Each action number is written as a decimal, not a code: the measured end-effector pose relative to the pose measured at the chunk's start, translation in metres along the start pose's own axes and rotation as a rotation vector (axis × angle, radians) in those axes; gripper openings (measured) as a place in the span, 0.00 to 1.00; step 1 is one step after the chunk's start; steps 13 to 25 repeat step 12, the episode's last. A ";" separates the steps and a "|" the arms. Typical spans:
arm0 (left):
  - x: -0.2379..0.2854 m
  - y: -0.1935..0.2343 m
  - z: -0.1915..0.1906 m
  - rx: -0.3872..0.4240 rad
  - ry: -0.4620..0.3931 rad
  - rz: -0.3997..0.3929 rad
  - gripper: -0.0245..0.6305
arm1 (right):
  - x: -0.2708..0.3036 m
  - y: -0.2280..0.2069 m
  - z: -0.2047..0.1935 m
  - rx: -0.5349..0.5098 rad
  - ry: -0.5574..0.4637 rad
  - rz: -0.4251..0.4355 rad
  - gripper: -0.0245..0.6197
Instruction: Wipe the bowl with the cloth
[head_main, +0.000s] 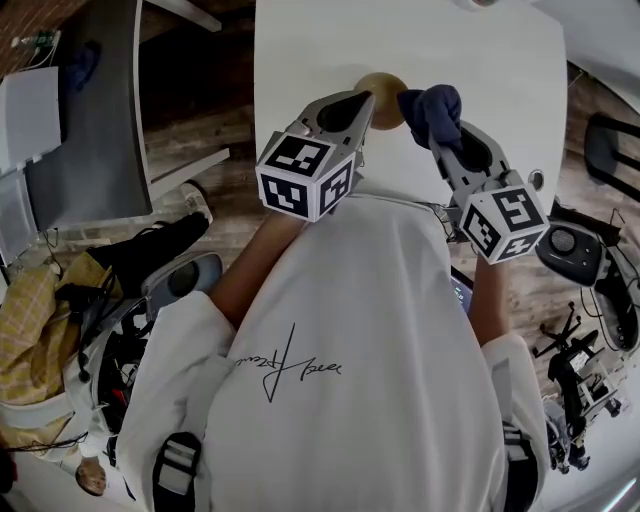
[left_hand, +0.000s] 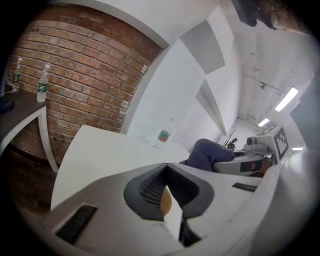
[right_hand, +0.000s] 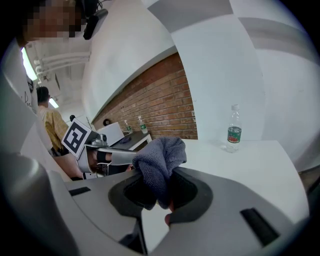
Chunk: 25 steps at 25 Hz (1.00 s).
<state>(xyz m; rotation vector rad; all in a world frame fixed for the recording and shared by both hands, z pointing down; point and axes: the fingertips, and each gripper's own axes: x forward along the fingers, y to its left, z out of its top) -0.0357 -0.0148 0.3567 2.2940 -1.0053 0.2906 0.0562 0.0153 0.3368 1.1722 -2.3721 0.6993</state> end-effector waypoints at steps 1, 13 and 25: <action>-0.001 0.000 0.000 -0.001 -0.003 0.000 0.02 | 0.000 0.001 -0.001 -0.007 0.001 0.004 0.16; 0.005 0.000 -0.025 0.016 0.017 -0.024 0.02 | 0.006 0.003 -0.020 -0.046 0.014 0.008 0.16; 0.005 0.000 -0.025 0.016 0.017 -0.024 0.02 | 0.006 0.003 -0.020 -0.046 0.014 0.008 0.16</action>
